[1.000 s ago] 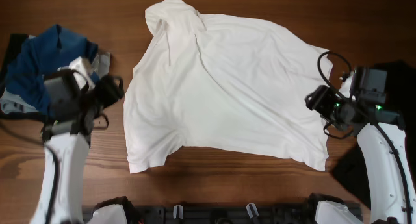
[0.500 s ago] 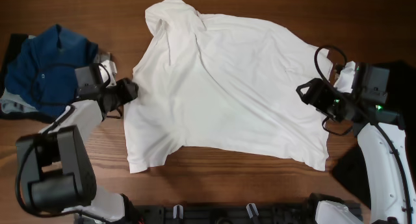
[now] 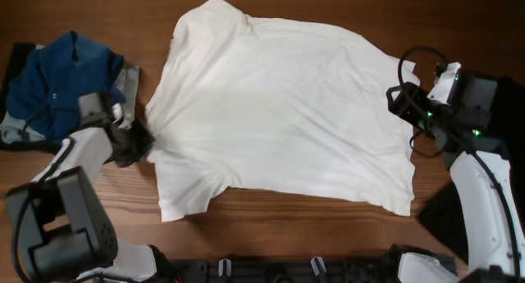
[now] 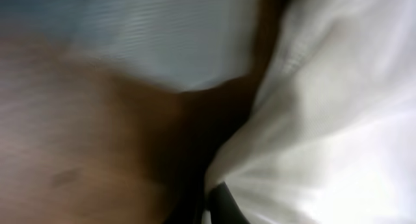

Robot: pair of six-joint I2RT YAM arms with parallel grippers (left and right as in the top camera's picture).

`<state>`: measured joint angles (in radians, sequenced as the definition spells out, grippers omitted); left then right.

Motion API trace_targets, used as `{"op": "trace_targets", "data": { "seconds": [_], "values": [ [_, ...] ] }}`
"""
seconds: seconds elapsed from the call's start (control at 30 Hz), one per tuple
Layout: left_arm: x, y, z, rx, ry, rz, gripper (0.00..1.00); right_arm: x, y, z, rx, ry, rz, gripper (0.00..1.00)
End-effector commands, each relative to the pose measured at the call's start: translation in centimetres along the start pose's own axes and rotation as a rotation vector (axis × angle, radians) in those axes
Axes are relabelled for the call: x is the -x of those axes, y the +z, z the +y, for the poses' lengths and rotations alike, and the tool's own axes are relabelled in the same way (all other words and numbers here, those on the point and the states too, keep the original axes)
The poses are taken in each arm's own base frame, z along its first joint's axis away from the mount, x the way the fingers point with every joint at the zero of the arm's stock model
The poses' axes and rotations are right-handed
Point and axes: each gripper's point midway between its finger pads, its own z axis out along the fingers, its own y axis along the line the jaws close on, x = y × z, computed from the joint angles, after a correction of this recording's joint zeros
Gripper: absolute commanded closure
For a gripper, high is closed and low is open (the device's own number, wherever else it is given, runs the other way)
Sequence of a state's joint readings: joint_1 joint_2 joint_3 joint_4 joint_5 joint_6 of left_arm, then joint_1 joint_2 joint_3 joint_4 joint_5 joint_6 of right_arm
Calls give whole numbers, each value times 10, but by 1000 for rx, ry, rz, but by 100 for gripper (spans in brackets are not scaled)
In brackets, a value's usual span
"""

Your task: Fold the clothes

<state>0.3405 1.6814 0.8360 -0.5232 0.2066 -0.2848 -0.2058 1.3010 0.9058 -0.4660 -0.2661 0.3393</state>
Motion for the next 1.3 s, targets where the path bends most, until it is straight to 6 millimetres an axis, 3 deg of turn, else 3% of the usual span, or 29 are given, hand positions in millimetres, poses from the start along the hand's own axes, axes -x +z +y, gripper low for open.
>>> {"op": "trace_targets", "data": {
  "seconds": [0.0,0.2,0.23,0.27,0.3,0.5,0.6,0.8,1.03,1.27],
  "values": [
    [-8,-7,70,190,-209,12,96,-3,30,-23,-84,20,19,29],
    [-13,-21,93,200,-304,25,96,23,64,-22,-40,-8,-69,27],
    [-12,-21,90,187,-304,20,89,26,69,-22,-36,-10,-78,27],
    [-10,-21,88,174,-303,16,73,28,73,-23,-36,-12,-83,27],
    [-8,-21,83,145,-295,10,65,31,80,-25,-38,-13,-89,27],
    [4,-34,57,17,-242,-28,51,45,114,-34,-54,-7,-82,27],
    [15,-52,48,-13,-212,-79,45,54,133,-33,-50,-1,-45,27],
    [29,-109,23,-66,-119,-234,43,86,167,-39,-76,42,59,27],
    [22,-171,-26,-151,72,-438,41,75,203,-41,-30,93,150,44],
    [10,-196,-51,-205,163,-516,39,59,223,-42,-3,99,183,47]
  ]
}}
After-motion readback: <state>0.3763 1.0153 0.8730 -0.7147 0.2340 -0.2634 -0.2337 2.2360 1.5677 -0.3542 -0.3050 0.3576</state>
